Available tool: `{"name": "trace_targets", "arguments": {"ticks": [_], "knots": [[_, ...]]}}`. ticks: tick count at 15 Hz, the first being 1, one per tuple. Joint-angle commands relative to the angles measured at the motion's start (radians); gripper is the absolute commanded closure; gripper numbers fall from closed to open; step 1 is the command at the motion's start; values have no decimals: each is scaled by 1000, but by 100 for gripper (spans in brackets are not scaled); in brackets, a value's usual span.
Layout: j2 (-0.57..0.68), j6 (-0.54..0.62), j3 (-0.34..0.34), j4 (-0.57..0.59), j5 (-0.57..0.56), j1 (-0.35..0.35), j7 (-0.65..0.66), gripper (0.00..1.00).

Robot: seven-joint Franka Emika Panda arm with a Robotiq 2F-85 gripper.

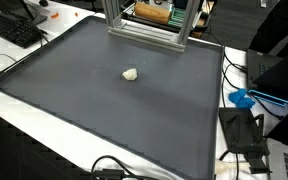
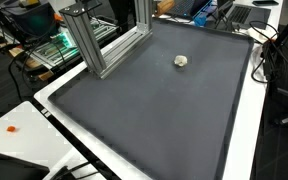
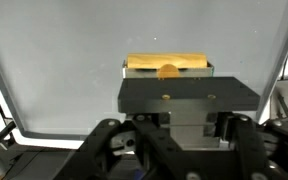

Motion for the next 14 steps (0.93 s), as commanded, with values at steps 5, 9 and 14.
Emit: {"name": "trace_targets", "arguments": {"ticks": [5,9,14], "knots": [[106,91,4,52,-22,-1,84,66],[232,152,11,123,-87,-13,218,66],[369,125,-18,220,-165,11,436,66]]}}
